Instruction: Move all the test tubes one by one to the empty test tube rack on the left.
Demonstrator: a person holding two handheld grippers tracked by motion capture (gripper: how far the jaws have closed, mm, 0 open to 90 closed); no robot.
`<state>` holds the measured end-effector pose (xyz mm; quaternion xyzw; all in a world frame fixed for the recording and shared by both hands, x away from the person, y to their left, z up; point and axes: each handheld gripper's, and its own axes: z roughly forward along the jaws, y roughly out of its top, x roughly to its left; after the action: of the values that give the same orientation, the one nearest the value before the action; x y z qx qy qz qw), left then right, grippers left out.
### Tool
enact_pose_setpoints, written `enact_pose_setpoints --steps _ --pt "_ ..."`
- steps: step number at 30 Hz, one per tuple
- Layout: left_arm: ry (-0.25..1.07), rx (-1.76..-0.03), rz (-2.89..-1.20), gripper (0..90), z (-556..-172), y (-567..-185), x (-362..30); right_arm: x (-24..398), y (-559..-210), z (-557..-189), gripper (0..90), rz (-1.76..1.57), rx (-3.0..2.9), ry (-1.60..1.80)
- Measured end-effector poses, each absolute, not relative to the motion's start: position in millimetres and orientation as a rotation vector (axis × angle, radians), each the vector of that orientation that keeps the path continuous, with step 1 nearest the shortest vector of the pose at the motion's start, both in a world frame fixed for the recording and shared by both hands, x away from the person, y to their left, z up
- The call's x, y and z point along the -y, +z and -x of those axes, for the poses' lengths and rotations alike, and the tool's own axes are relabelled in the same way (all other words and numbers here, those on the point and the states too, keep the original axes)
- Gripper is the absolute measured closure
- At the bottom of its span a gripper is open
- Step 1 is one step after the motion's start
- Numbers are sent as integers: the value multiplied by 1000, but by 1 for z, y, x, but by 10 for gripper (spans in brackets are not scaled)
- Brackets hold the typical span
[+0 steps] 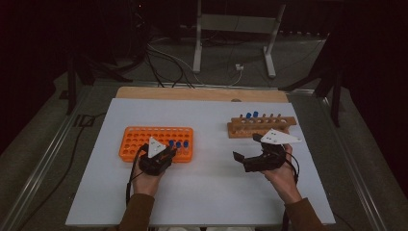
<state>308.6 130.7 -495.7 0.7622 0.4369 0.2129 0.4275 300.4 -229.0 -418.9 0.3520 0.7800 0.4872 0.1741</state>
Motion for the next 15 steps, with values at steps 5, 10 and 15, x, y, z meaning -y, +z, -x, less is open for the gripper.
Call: enact_pose_setpoints --steps 5,10,15 --pt "502 -1112 -1883 640 -308 -493 -136 228 -420 -300 0 -997 -2221 1385" --pt "447 -1111 -1847 561 -305 -488 -146 230 -420 -301 0 -1005 -2219 1405" --pt "442 -1114 -1777 389 -299 -477 -157 233 -419 -302 0 -1013 -2209 1418"
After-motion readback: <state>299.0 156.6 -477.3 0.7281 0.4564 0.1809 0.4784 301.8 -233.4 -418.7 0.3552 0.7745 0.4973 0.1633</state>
